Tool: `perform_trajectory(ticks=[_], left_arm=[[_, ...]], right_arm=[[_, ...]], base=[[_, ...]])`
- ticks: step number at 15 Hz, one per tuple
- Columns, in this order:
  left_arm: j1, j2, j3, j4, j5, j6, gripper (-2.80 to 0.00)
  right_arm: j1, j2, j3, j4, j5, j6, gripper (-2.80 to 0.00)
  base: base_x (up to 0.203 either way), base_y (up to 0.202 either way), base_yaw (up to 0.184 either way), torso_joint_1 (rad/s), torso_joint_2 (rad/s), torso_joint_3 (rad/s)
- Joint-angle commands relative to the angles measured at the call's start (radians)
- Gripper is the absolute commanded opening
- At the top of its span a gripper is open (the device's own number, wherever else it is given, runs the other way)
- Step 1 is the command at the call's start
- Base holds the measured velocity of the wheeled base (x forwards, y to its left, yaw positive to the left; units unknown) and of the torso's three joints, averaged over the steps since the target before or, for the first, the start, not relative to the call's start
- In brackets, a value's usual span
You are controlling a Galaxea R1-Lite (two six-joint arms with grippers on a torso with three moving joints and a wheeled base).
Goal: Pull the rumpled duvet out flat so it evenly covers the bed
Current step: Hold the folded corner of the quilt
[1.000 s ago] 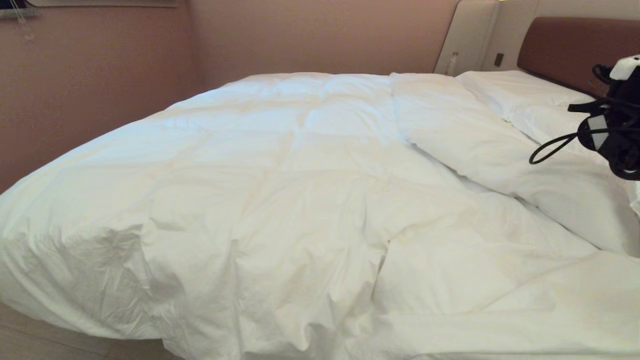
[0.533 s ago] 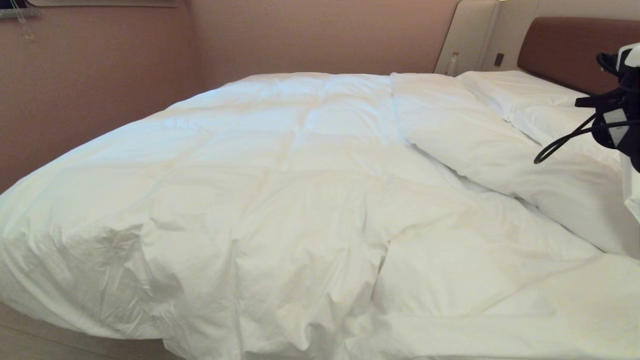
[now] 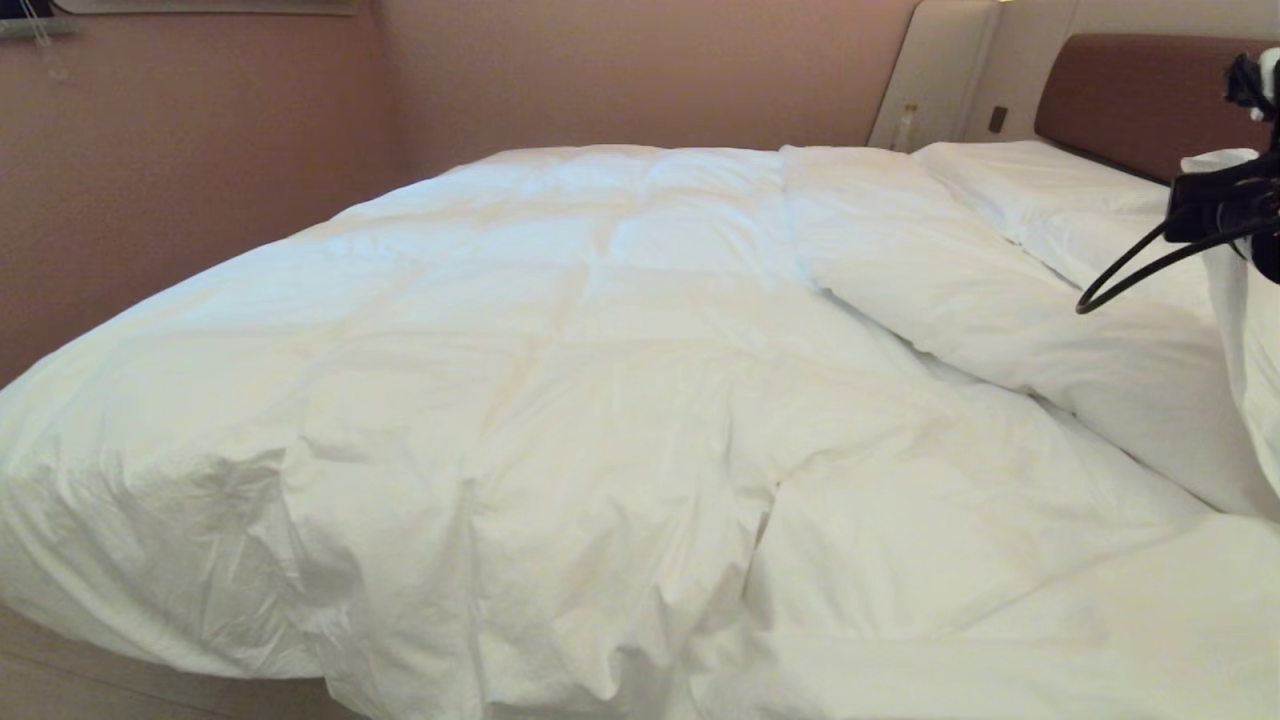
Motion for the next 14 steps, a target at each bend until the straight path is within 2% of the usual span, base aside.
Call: perform_trajectory(ticks=[1,2,4,7,10,14], left_arm=[[0.0,0.0,0.0,0.0,0.0,-0.001,-2.8],[0.0,0.0,0.0,0.0,0.0,-0.001,-2.8],[0.0,0.0,0.0,0.0,0.0,-0.001,-2.8],[0.0,0.0,0.0,0.0,0.0,-0.001,-2.8],[0.0,0.0,0.0,0.0,0.0,-0.001,-2.8],[0.0,0.0,0.0,0.0,0.0,-0.001,-2.8]], right_arm=[[0.033,-0.05,-0.001,0.122,0.146,0.152,-2.8],[0.035,-0.052,-0.001,0.127,0.151,0.157,-2.8],[0.08,-0.112,0.003,0.228,0.192,0.225,-2.8],[0.115,-0.202,0.012,0.405,0.316,0.328,-2.8],[0.115,-0.318,0.043,0.537,0.416,0.36,-2.8],[0.115,-0.481,0.188,0.664,0.516,0.373,-2.8]], base=[[0.0,0.0,0.0,0.0,0.0,0.0],[0.0,0.0,0.0,0.0,0.0,0.0],[0.0,0.0,0.0,0.0,0.0,0.0],[0.0,0.0,0.0,0.0,0.0,0.0],[0.0,0.0,0.0,0.0,0.0,0.0],[0.0,0.0,0.0,0.0,0.0,0.0]])
